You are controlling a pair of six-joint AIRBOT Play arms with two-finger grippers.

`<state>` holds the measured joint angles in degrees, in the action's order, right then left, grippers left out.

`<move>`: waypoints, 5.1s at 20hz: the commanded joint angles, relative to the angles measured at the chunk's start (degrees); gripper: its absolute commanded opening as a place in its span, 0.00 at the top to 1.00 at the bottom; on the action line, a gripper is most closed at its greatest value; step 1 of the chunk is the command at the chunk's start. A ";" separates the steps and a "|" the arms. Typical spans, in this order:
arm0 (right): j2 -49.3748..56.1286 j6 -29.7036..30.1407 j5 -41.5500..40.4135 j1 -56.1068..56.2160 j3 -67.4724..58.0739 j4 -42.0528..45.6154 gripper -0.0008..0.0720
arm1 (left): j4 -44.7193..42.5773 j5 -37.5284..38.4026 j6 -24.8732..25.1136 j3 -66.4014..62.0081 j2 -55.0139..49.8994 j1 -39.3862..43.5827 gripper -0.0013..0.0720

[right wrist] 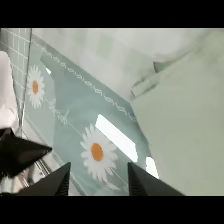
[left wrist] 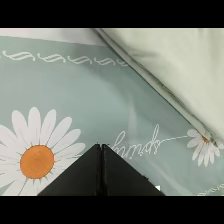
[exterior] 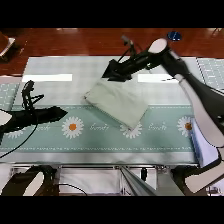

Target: Fold the shirts.

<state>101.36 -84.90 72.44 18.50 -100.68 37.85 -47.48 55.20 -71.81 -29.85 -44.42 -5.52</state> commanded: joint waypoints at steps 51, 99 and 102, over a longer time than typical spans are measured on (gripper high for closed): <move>-42.25 -9.05 33.20 -59.19 7.45 22.53 0.96 | 2.95 -0.79 -5.86 0.33 -3.50 1.27 0.95; -24.92 -18.27 -4.96 -5.90 29.27 55.69 0.96 | -32.44 -2.32 -20.63 -33.07 -22.05 21.62 0.95; -24.92 -18.27 -4.96 -5.90 29.27 55.69 0.96 | -32.44 -2.29 -20.63 -33.07 -22.05 21.62 0.95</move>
<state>76.40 -103.13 67.44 12.58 -71.42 93.45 -79.79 52.86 -92.36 -62.94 -66.43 16.10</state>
